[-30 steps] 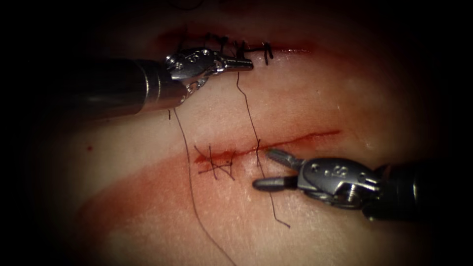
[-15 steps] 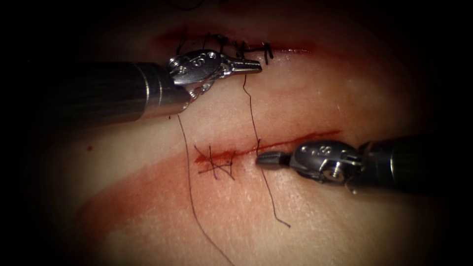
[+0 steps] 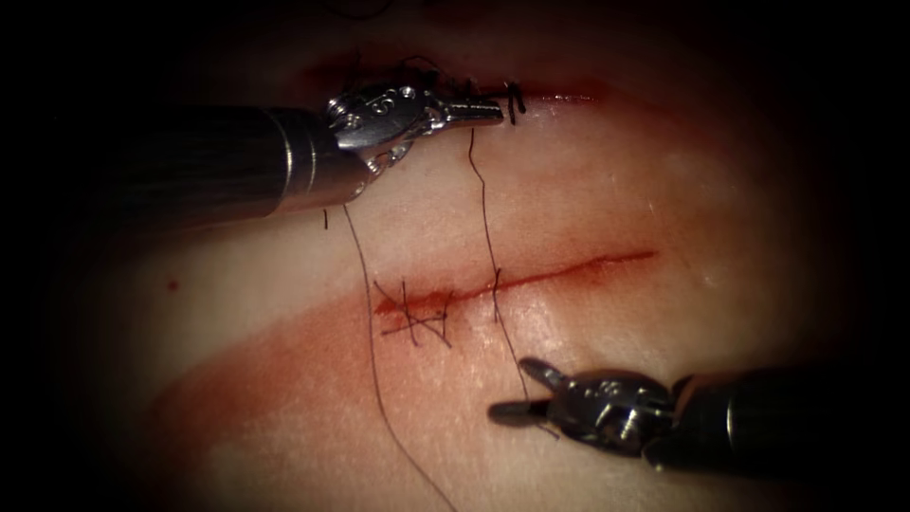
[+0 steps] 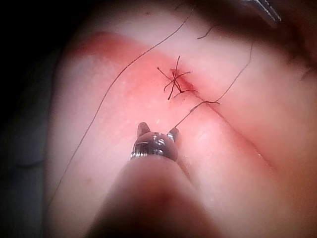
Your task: Wound Closure
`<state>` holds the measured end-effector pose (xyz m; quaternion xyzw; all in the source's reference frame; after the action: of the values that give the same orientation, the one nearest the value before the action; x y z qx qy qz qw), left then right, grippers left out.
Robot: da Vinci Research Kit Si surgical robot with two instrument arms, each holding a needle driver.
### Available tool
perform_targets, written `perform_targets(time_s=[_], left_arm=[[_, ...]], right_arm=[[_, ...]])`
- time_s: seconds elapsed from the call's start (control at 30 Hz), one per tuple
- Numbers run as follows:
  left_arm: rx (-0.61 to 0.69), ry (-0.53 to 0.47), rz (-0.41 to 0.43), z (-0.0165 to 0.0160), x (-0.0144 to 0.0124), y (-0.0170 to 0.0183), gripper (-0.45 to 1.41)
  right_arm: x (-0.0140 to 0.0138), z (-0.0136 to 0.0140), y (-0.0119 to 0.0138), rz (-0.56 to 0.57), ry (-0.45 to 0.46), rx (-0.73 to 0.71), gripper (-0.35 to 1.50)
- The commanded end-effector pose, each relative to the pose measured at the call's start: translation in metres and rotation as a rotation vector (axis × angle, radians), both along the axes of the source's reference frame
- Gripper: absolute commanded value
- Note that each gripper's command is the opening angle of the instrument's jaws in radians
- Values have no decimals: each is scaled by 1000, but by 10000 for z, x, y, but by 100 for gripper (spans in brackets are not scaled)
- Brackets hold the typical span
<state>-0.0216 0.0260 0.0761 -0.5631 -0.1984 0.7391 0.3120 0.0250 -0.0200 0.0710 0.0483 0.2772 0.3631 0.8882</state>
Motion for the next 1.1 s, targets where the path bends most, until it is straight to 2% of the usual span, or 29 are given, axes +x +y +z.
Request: perform_targets(time_s=[0.03, 0.13, 0.17, 0.2, 0.23, 0.37, 0.6, 0.9, 1.1], left_arm=[[-1, -1, 1, 6, -5, 0, -45], [-1, 0, 1, 5, -5, -2, -45], [0, 1, 0, 4, -5, -3, -45], [0, 0, 1, 4, -4, -2, -45], [0, 0, 1, 5, -4, -1, -45], [-1, 3, -1, 11, 0, 5, -45], [-11, 40, -29, 30, 7, 24, -45], [-38, 70, -53, 73, 1, 39, -45], [-51, 92, -66, 96, -7, 59, -45]], right_arm=[[10, 15, -13, -4, -19, 2, 131], [18, 28, -19, -25, -45, -8, 121], [20, 30, -21, -85, -64, -21, 82], [19, 27, -20, -128, -43, -23, -25], [17, 24, -19, -123, -34, -27, -35], [11, 7, -14, -100, -46, -55, -35], [5, -17, -23, -106, -38, -65, -35], [10, -26, -37, -115, -25, -66, -35], [8, -26, -38, -116, -25, -67, -35]])
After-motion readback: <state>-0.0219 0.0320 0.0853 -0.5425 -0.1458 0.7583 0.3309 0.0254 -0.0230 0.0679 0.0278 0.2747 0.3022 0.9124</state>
